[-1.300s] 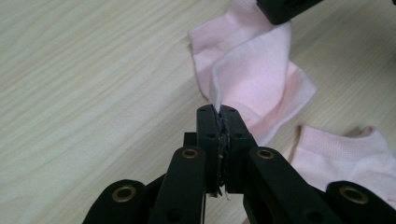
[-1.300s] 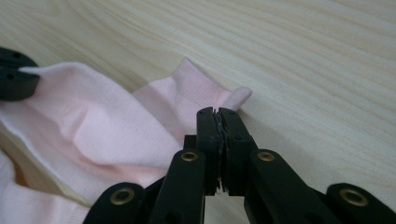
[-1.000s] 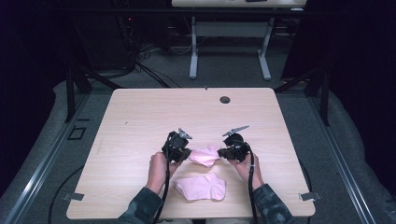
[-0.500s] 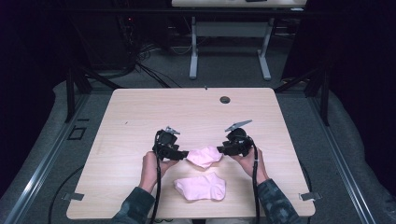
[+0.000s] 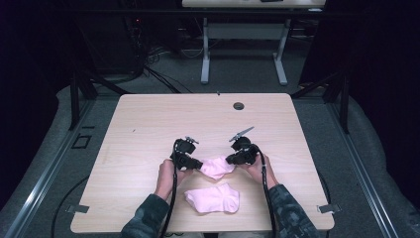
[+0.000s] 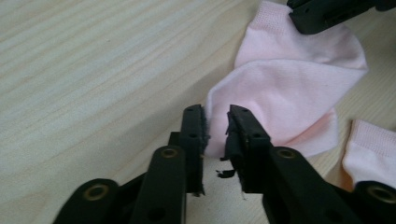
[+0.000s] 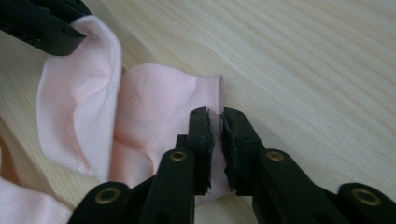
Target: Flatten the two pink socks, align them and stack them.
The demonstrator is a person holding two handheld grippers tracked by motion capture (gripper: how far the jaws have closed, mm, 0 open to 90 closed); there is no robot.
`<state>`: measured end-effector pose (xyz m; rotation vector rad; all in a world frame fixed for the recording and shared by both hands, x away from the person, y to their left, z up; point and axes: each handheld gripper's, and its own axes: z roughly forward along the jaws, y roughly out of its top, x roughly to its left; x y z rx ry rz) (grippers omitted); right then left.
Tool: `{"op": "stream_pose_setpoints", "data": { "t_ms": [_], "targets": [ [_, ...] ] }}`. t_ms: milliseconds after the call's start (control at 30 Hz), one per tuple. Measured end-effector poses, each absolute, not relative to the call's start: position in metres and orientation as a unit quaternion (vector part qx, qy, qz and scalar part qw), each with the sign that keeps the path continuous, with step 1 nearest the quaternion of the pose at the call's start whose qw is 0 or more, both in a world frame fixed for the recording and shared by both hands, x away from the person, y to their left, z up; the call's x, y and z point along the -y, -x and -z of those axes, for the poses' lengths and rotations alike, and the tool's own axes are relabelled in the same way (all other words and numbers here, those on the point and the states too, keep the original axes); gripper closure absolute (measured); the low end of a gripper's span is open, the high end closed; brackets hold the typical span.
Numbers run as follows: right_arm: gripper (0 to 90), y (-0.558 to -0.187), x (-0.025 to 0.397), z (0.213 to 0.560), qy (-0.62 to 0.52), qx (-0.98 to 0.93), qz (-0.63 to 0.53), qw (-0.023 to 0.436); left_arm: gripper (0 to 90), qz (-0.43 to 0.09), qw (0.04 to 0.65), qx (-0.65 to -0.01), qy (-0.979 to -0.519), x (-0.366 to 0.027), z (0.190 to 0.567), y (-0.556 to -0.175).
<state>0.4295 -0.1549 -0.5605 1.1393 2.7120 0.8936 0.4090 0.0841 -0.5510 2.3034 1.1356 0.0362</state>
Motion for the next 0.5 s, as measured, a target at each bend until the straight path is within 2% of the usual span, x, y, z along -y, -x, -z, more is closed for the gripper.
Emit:
{"op": "stream_pose_setpoints", "data": {
  "t_ms": [33, 133, 267, 500],
  "targets": [
    [86.5, -0.429, 0.155, 0.56, -0.374, -0.879, -0.295, 0.034, 84.4, -0.016, 0.286, -0.424, -0.859, -0.085, 0.552, -0.408],
    [87.7, -0.428, 0.156, 0.559, -0.377, -0.878, -0.294, 0.034, 88.4, -0.019, 0.293, -0.422, -0.858, -0.087, 0.552, -0.407],
    [88.6, -0.424, 0.16, 0.554, -0.384, -0.87, -0.303, 0.053, 89.2, -0.035, 0.312, -0.415, -0.854, -0.093, 0.547, -0.405],
    [88.6, -0.41, 0.178, 0.534, -0.432, -0.842, -0.311, 0.085, 89.0, -0.105, 0.358, -0.387, -0.843, -0.104, 0.519, -0.394]
  ]
}}
